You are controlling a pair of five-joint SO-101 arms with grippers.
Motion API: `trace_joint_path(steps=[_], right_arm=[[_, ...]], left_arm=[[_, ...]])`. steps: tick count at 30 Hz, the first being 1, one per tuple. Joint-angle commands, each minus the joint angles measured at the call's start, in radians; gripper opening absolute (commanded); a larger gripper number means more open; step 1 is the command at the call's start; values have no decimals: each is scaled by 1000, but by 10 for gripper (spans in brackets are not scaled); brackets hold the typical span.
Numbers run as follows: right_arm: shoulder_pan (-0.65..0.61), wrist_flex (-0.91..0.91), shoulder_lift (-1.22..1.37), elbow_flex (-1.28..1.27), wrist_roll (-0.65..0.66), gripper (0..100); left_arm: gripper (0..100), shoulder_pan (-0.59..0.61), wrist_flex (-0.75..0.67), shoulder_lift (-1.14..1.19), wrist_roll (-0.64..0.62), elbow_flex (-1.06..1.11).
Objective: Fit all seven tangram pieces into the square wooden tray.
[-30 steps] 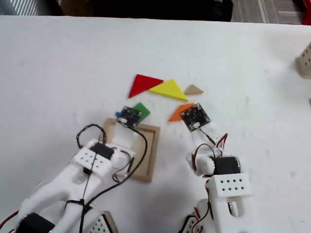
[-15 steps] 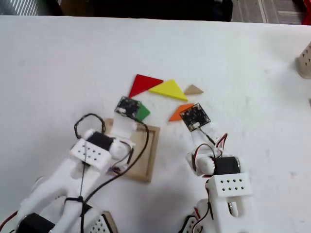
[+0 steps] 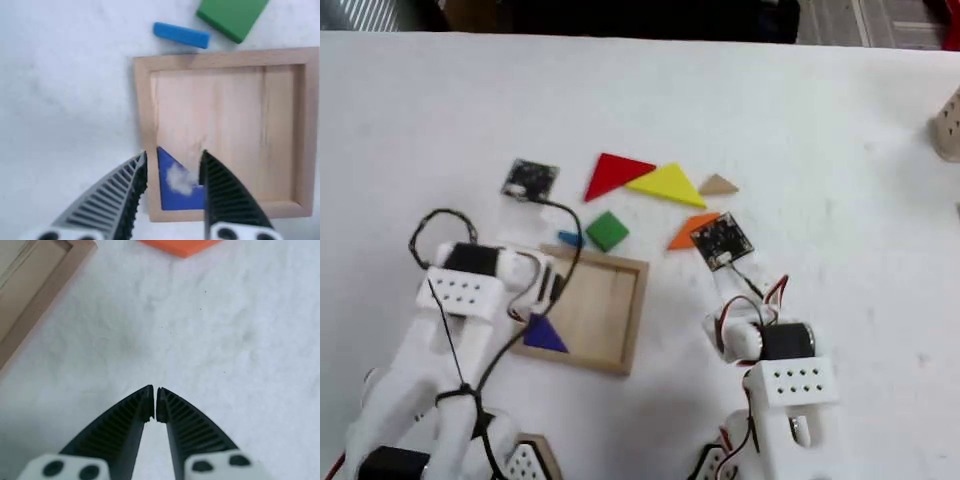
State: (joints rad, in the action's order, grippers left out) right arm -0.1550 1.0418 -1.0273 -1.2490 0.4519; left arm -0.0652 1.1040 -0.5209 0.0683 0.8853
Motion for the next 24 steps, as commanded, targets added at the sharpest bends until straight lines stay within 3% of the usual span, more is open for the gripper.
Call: trace_joint_path(steps=[1,10,16,21,24], right_arm=[[12,-19,-10,8,9,18],[12,-19,-10,8,9,18],[13,-19,-10,8,9,18],[13,-19,-10,8,9,18],[13,-19,-10,8,9,18]], left_arm=[[286,88,-46,-8,61,-20],[286,97,-313,-7,104,181],[278,96,-325,-7,103,183],[183,96,-325,-5,110,183],[203,96,-325,-5,110,172]])
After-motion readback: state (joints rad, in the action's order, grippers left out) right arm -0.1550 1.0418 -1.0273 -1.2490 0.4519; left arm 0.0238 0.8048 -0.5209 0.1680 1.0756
